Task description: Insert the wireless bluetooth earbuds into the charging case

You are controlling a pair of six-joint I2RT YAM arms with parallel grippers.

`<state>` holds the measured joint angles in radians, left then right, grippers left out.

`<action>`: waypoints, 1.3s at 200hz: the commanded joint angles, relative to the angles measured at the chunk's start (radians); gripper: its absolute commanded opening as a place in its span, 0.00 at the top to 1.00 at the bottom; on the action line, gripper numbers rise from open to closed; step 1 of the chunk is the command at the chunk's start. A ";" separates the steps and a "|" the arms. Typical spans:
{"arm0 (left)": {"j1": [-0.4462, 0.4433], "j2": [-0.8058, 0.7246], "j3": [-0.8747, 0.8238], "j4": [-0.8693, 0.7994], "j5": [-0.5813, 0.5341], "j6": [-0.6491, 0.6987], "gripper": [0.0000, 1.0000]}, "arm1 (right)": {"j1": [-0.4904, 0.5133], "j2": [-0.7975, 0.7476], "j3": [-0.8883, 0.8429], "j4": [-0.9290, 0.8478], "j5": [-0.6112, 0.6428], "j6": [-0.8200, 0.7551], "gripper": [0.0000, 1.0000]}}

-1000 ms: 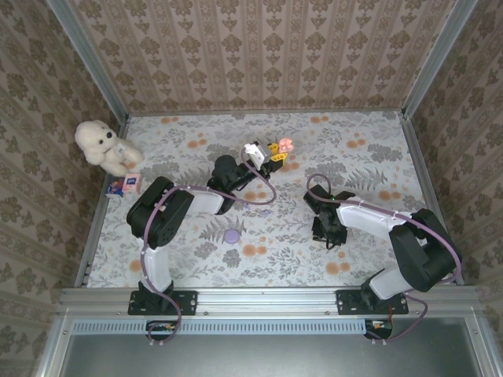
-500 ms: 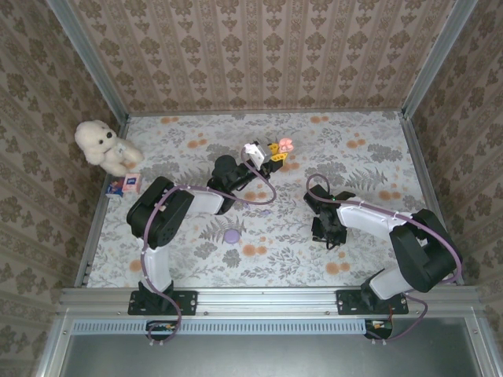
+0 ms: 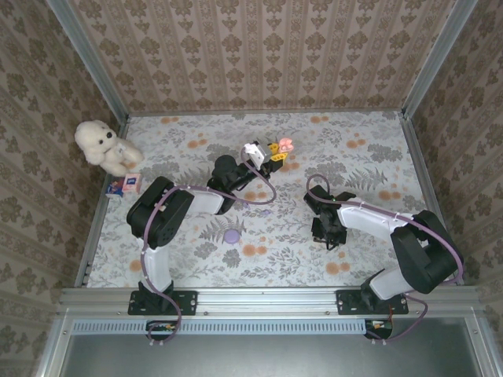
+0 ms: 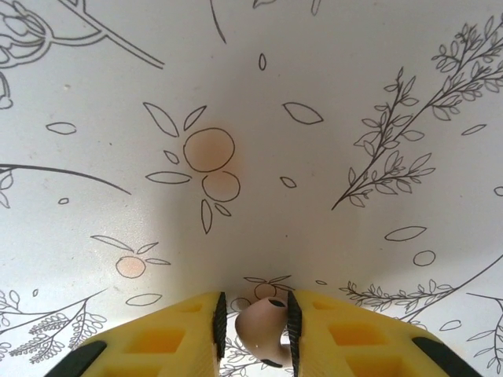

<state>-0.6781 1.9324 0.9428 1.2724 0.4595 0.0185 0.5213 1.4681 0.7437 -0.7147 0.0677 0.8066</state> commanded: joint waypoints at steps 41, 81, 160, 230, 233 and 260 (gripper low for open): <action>0.007 -0.026 0.019 0.040 0.002 -0.014 1.00 | 0.008 -0.028 -0.010 -0.025 -0.008 0.010 0.72; 0.006 -0.019 0.028 0.040 0.004 -0.018 1.00 | 0.008 -0.037 -0.006 0.004 -0.013 0.047 0.75; -0.012 -0.009 0.031 0.040 -0.016 -0.018 1.00 | -0.007 0.016 0.062 0.055 -0.001 0.046 0.78; -0.013 0.004 0.041 0.040 -0.018 -0.018 1.00 | -0.046 0.120 0.137 0.089 0.009 0.059 0.77; -0.012 0.004 0.042 0.040 -0.018 -0.019 1.00 | -0.047 0.125 0.140 0.089 0.008 0.056 0.77; -0.012 0.004 0.045 0.040 -0.018 -0.017 1.00 | -0.047 0.150 0.157 0.077 0.006 0.026 0.73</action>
<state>-0.6868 1.9327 0.9554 1.2724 0.4446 0.0181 0.4774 1.5906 0.8711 -0.6270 0.0681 0.8444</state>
